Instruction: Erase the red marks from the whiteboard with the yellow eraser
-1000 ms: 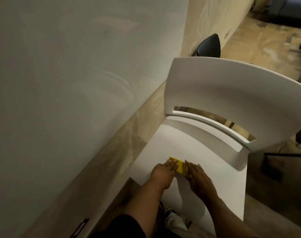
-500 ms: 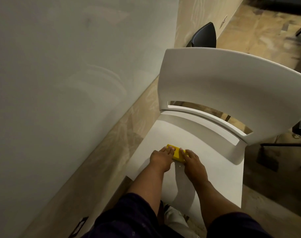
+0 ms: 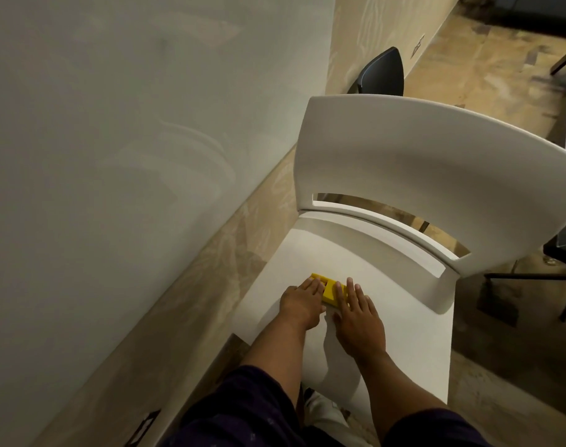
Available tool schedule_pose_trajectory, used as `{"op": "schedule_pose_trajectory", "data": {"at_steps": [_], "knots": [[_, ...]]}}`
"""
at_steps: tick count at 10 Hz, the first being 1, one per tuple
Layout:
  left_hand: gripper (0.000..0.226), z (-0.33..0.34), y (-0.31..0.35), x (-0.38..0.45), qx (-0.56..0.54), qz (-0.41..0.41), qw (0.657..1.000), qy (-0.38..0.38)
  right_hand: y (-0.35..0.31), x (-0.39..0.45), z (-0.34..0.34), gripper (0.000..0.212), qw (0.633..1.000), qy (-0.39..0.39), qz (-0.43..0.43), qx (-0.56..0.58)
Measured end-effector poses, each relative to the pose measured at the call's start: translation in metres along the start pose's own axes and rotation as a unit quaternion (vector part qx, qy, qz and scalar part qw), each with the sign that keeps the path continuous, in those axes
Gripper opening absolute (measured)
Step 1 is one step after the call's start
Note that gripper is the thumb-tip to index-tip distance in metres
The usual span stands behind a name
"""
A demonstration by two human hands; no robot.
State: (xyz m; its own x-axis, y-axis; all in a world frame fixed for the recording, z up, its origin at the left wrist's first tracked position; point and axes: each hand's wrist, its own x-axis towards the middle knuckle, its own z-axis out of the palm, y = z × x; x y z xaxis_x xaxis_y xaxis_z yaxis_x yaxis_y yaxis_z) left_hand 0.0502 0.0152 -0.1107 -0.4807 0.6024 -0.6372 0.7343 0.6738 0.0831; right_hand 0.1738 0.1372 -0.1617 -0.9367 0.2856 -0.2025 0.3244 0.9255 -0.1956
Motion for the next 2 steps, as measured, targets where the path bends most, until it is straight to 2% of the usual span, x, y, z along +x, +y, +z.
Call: {"op": "schedule_pose_trajectory", "data": {"at_steps": [2], "knots": [[0.074,-0.0081,-0.0214,-0.0208,0.023,-0.008,0.992,0.121,-0.0107,-0.0017,-0.0113,0.067,0.994,0.108,0.011,0.016]]}}
